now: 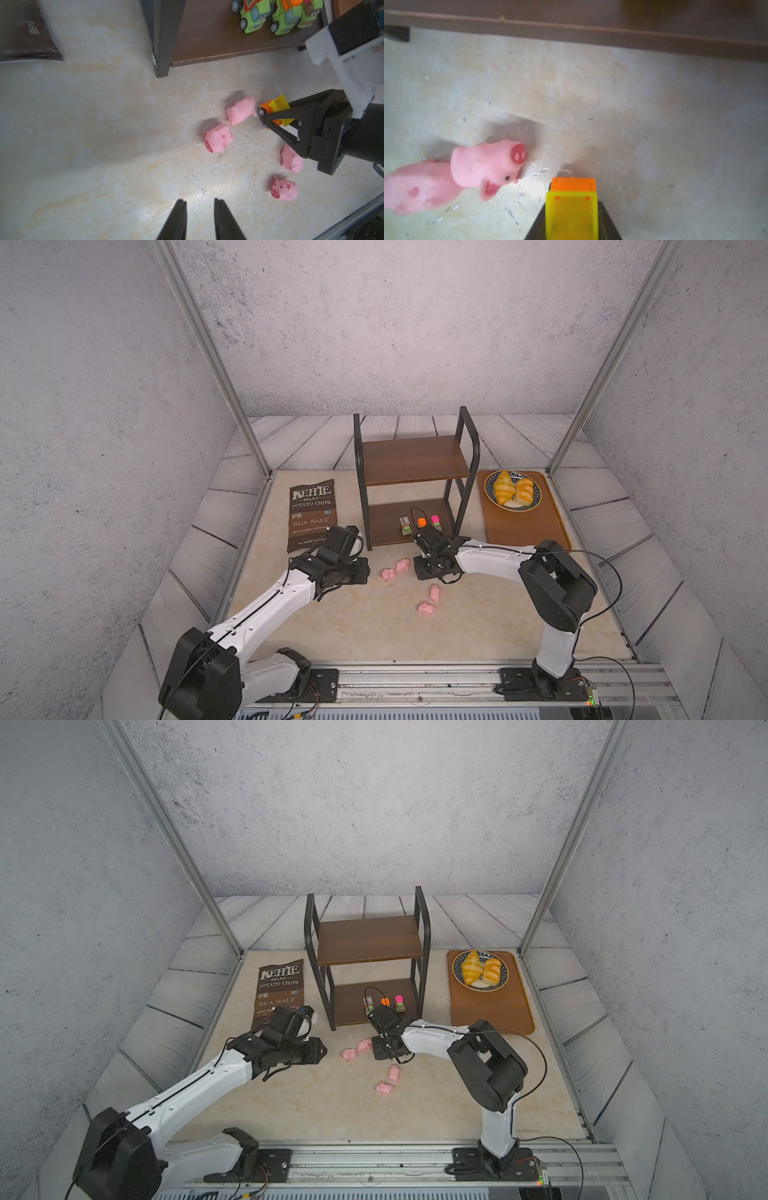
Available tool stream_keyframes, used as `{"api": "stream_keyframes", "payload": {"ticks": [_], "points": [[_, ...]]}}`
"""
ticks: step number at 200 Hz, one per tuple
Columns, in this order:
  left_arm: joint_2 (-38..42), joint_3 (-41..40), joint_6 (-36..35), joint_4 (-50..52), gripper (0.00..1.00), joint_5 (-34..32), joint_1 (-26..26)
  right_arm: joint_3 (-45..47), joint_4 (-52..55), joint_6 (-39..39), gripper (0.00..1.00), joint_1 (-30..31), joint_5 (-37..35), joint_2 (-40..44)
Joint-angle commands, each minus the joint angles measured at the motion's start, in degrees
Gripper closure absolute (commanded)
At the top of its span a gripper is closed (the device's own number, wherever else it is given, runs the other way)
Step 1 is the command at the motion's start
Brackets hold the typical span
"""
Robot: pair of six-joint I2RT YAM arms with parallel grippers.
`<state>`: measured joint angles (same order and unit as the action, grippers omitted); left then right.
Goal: Organize plastic toys on shelves
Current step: Pick up the plastic toy at the center of the board, then place the plastic toy on the shelf.
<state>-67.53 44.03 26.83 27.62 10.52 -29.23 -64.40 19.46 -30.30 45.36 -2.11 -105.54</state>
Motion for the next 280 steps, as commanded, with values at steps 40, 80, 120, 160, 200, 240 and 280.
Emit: {"api": "stream_keyframes", "payload": {"ticks": [40, 80, 120, 160, 200, 240, 280], "points": [[1.23, -0.61, -0.57, 1.07, 0.71, -1.5, 0.58, -7.57, -2.5, 2.35, 0.77, 1.22, 5.66, 2.93], [1.16, -0.53, -0.55, 0.94, 0.71, -1.51, 0.58, -14.94, -0.9, 2.68, 0.77, 1.23, 4.19, -1.4], [0.99, -0.47, -0.69, 0.86, 0.71, -1.4, 0.67, -21.53, 1.0, 1.63, 0.77, 1.24, 1.66, -6.05], [0.97, -0.44, -0.8, 0.86, 0.71, -1.42, 0.67, -24.12, -0.41, 0.16, 0.77, 1.13, 0.08, -9.05], [0.73, -0.35, -0.92, 0.73, 0.71, -1.28, 0.76, -27.5, 0.2, 0.48, 0.76, 1.14, -0.18, -12.61], [0.77, -0.44, -0.9, 0.81, 0.71, -0.98, 0.75, -31.16, 2.24, 1.45, 0.75, 0.98, -0.96, -16.55], [0.36, -0.43, -0.94, 0.68, 0.71, -0.33, 0.76, -32.73, 2.69, 2.31, 0.74, 0.25, -0.92, -18.45]]}}
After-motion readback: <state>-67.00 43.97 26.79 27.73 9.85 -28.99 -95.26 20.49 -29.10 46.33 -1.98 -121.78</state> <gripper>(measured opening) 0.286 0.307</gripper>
